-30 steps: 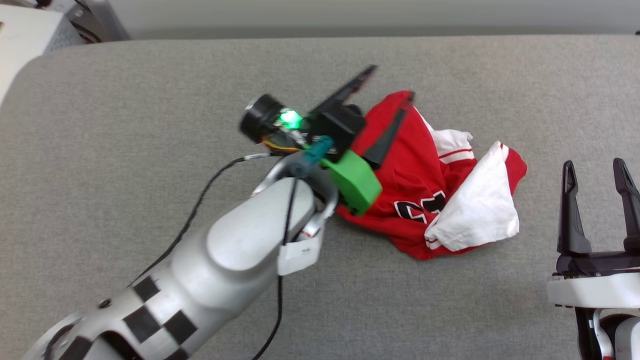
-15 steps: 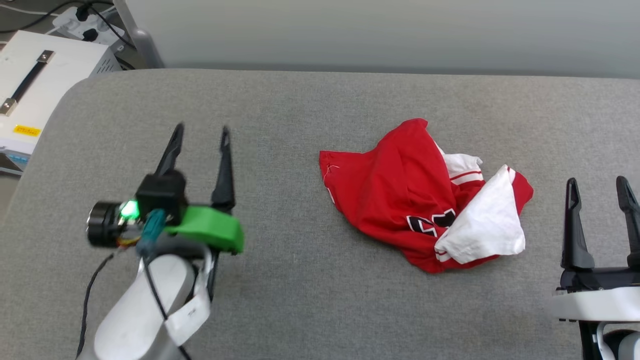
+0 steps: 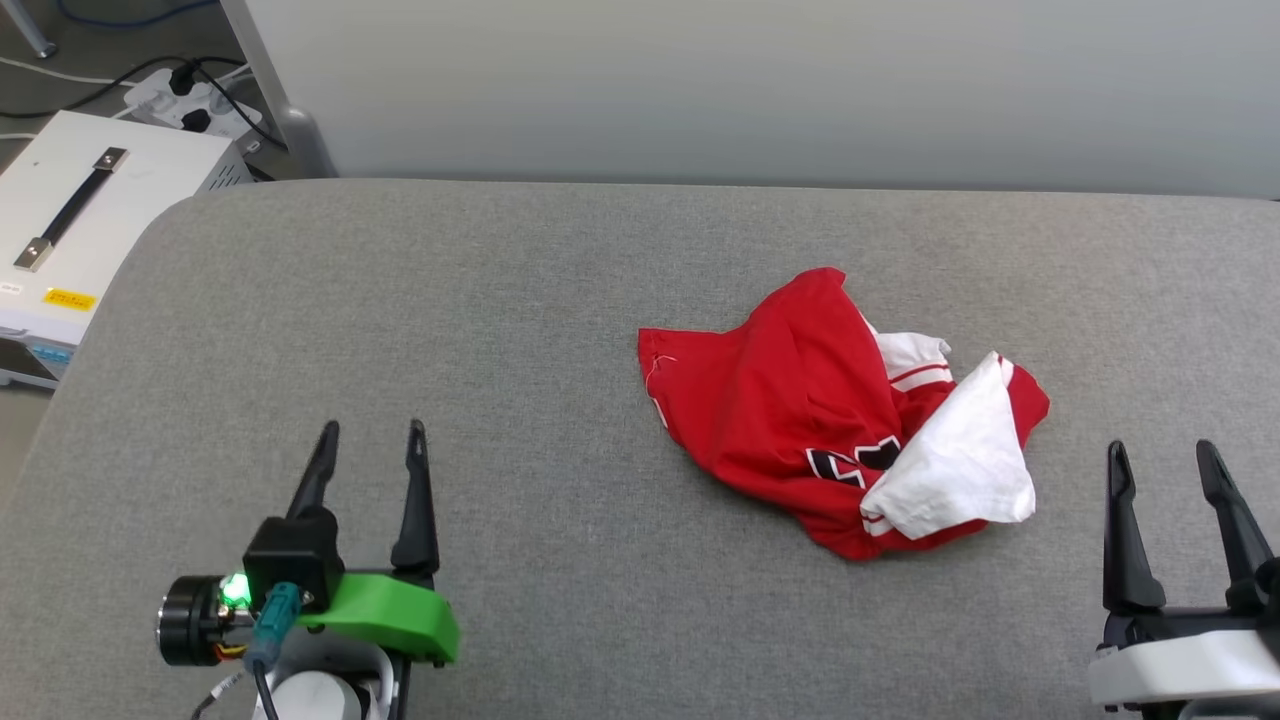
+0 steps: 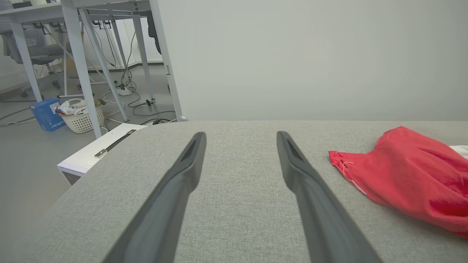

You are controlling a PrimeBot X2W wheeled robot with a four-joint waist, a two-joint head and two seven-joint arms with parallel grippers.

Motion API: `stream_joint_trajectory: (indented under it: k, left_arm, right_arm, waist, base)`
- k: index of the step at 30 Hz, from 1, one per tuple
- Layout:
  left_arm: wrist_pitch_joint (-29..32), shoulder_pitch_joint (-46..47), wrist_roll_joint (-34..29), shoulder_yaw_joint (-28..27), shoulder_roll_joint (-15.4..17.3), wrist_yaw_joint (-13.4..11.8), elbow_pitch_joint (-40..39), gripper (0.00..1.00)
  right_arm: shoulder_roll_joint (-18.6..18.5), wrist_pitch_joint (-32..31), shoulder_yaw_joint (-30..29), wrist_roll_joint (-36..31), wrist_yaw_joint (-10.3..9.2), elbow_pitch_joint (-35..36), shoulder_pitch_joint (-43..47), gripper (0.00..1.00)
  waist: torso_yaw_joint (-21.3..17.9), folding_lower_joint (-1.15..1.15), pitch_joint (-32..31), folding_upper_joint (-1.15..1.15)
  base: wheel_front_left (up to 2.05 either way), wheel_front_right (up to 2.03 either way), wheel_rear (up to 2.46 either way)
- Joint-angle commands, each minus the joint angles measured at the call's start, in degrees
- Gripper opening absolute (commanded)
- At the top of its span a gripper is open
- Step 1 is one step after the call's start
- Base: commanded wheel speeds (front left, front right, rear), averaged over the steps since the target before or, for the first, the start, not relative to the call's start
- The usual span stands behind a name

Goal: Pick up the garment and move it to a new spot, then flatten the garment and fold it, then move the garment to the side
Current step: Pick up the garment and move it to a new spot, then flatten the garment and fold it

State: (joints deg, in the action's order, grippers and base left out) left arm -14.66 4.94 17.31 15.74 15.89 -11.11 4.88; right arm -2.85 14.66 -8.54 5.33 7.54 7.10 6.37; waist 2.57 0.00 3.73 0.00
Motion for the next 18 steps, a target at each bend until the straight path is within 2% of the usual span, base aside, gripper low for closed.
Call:
stream_joint_trajectory:
  k: [1,7,18]
  left_arm:
    - [-0.3,-1.4,-1.0,-0.6,-0.7,0.8,-0.1,1.0]
    - [-0.3,-3.5,-3.5,-3.4,-3.4,4.0,0.7,1.0]
    - [-0.3,-4.3,-7.1,-7.5,-6.5,7.4,1.6,1.0]
  right_arm:
    - [0.0,0.3,0.1,0.3,-0.05,-0.5,1.0,1.0]
    - [0.0,0.3,0.2,0.7,-0.05,-2.3,2.6,1.0]
    - [-0.1,0.3,0.3,-0.7,-0.05,-2.1,1.3,1.0]
  waist:
    - [0.1,0.0,-0.4,0.0]
    - [0.3,0.0,-1.1,0.0]
    - [0.6,0.0,-0.8,0.0]
  base:
    - [0.0,0.0,0.0]
    - [0.0,0.0,0.0]
    - [0.0,0.0,0.0]
